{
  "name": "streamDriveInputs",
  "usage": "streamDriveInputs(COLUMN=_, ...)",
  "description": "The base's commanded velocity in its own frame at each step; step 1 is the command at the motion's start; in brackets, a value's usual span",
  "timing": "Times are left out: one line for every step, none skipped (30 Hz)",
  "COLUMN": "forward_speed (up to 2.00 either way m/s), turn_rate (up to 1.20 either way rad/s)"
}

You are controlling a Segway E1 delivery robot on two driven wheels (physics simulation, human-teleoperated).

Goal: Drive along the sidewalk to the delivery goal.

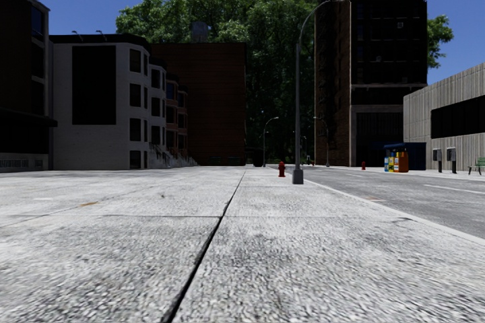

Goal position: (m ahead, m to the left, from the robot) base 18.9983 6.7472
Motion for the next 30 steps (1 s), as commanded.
streamDriveInputs(forward_speed=2.00, turn_rate=0.35)
streamDriveInputs(forward_speed=2.00, turn_rate=0.39)
streamDriveInputs(forward_speed=2.00, turn_rate=0.42)
streamDriveInputs(forward_speed=2.00, turn_rate=0.44)
streamDriveInputs(forward_speed=2.00, turn_rate=0.44)
streamDriveInputs(forward_speed=2.00, turn_rate=0.44)
streamDriveInputs(forward_speed=2.00, turn_rate=0.44)
streamDriveInputs(forward_speed=2.00, turn_rate=0.44)
streamDriveInputs(forward_speed=2.00, turn_rate=0.44)
streamDriveInputs(forward_speed=2.00, turn_rate=0.44)
streamDriveInputs(forward_speed=2.00, turn_rate=0.44)
streamDriveInputs(forward_speed=2.00, turn_rate=0.44)
streamDriveInputs(forward_speed=2.00, turn_rate=0.44)
streamDriveInputs(forward_speed=2.00, turn_rate=0.44)
streamDriveInputs(forward_speed=2.00, turn_rate=0.44)
streamDriveInputs(forward_speed=2.00, turn_rate=0.44)
streamDriveInputs(forward_speed=2.00, turn_rate=0.44)
streamDriveInputs(forward_speed=2.00, turn_rate=0.44)
streamDriveInputs(forward_speed=2.00, turn_rate=0.44)
streamDriveInputs(forward_speed=2.00, turn_rate=0.44)
streamDriveInputs(forward_speed=2.00, turn_rate=0.44)
streamDriveInputs(forward_speed=2.00, turn_rate=0.44)
streamDriveInputs(forward_speed=2.00, turn_rate=0.44)
streamDriveInputs(forward_speed=2.00, turn_rate=0.44)
streamDriveInputs(forward_speed=2.00, turn_rate=0.44)
streamDriveInputs(forward_speed=2.00, turn_rate=0.44)
streamDriveInputs(forward_speed=2.00, turn_rate=0.44)
streamDriveInputs(forward_speed=2.00, turn_rate=0.44)
streamDriveInputs(forward_speed=2.00, turn_rate=0.44)
streamDriveInputs(forward_speed=2.00, turn_rate=0.44)
